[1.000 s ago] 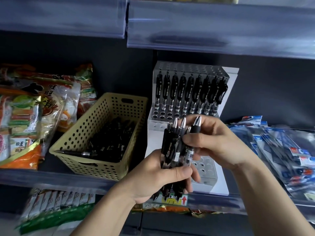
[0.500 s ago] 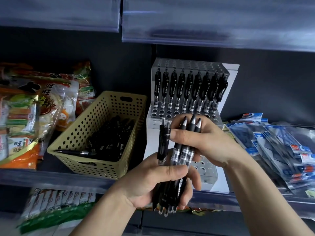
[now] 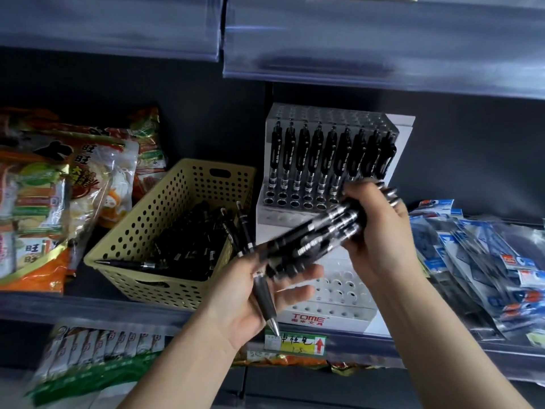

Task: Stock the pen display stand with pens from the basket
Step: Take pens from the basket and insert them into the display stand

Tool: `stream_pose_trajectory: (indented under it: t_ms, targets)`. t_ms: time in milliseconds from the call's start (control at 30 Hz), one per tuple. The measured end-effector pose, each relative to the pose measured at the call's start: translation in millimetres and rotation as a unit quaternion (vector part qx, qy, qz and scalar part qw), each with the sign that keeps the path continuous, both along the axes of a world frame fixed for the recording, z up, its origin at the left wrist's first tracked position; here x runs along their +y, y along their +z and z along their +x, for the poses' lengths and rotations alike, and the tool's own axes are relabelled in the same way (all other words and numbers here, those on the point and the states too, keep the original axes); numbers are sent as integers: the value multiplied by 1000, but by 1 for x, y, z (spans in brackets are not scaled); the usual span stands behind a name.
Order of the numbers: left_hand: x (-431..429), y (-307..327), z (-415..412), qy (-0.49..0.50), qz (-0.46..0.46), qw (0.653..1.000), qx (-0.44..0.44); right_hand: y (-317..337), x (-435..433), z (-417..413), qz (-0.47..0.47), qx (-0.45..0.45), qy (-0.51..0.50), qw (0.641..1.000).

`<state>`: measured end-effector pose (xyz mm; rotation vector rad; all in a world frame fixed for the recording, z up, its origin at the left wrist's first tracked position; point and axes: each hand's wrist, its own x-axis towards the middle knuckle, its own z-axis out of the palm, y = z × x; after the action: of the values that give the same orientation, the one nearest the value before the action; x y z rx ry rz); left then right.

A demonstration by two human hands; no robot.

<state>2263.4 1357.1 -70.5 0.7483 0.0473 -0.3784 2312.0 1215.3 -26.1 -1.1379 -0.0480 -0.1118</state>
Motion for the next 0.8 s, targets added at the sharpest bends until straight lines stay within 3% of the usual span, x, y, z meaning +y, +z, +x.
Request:
stream_pose_trajectory:
  t_ms: [133, 233, 367, 533, 600, 800]
  targets:
    - [-5, 0, 1, 20, -21, 999, -24, -7, 12, -6, 41, -33, -132, 990]
    - [-6, 2, 1, 25, -71, 997, -33, -13, 29, -17, -18, -88, -189, 978]
    - [-3, 0, 2, 18, -162, 986, -22, -17, 44, -33, -120, -235, -195, 945]
    - [1, 0, 2, -38, -223, 972, -57, -28, 47, -34, -148, -282, -189, 929]
    - [2, -6, 4, -15, -211, 975, -72, -33, 49, -34, -170, -306, -184, 919]
    - [8, -3, 10, -25, -303, 952, -39, -50, 40, -24, -311, -389, -187, 847]
